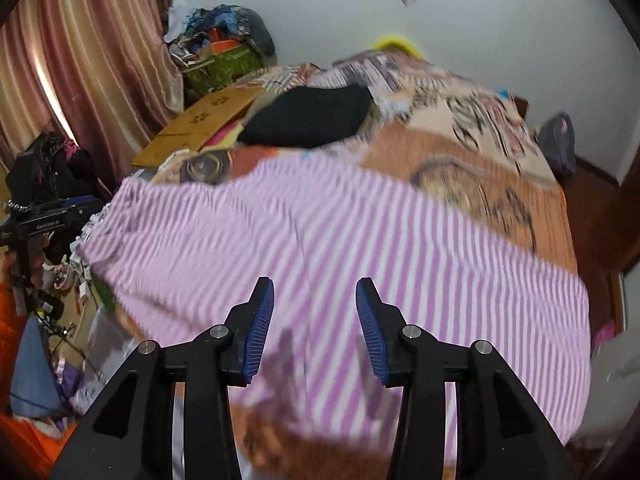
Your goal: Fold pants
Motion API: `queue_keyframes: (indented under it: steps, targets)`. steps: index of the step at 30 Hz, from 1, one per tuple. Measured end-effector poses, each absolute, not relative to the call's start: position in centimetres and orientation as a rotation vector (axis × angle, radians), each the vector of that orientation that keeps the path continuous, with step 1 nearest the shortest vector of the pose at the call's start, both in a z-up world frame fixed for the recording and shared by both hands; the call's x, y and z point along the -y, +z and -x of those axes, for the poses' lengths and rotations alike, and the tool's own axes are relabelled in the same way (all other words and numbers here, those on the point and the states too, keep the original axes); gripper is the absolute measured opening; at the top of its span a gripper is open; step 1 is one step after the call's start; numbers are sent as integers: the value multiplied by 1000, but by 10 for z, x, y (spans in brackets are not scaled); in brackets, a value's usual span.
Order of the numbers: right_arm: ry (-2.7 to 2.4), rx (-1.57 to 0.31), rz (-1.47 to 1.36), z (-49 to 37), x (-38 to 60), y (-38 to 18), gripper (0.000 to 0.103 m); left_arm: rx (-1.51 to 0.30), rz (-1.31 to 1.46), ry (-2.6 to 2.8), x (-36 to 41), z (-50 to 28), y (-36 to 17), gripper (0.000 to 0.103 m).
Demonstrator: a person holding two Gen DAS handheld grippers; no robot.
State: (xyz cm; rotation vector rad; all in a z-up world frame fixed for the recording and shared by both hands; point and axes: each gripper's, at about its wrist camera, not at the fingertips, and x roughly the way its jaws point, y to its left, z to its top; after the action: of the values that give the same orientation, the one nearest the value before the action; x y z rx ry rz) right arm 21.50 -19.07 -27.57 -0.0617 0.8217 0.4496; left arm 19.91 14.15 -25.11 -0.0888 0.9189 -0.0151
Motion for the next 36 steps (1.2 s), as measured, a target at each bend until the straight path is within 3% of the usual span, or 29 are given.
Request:
queue_keyframes:
  steps: [8,11,17,23,24,26,27,28,36]
  targets:
    - [526,-831,134,-308,128,-280,46,-1058,177,-21,-188,-249,-304,60]
    - [556,-874,166,-345,102,-293,47,-1072,207,-63,-191,-256,-313,44]
    - [614,-995,220,-406,58,-333,47,-1058,213,-109,-190,-268,-309,25]
    - [685,-1085,284,-426,24,-364,48,-1038,178,-107,-189,-279,-297,16]
    - [696,-1084,308,-424,18,-365,47,-1035,173,-104,-190,-281,-296,16]
    - [729,-1082,338,-420,11,-365,25,-1027,166,-98,-190,-284,-293,13]
    - [743,-1097,341,-419,10,-365,8,-1019,162,-94,-190,-285,-291,11]
    - [740,-1090,347,-418,9,-365,8,-1009,160,-92,-191,-285,-288,6]
    - [640,-912,344,-412,18,-337,3,-969,117,-66,-193,-299,-277,6]
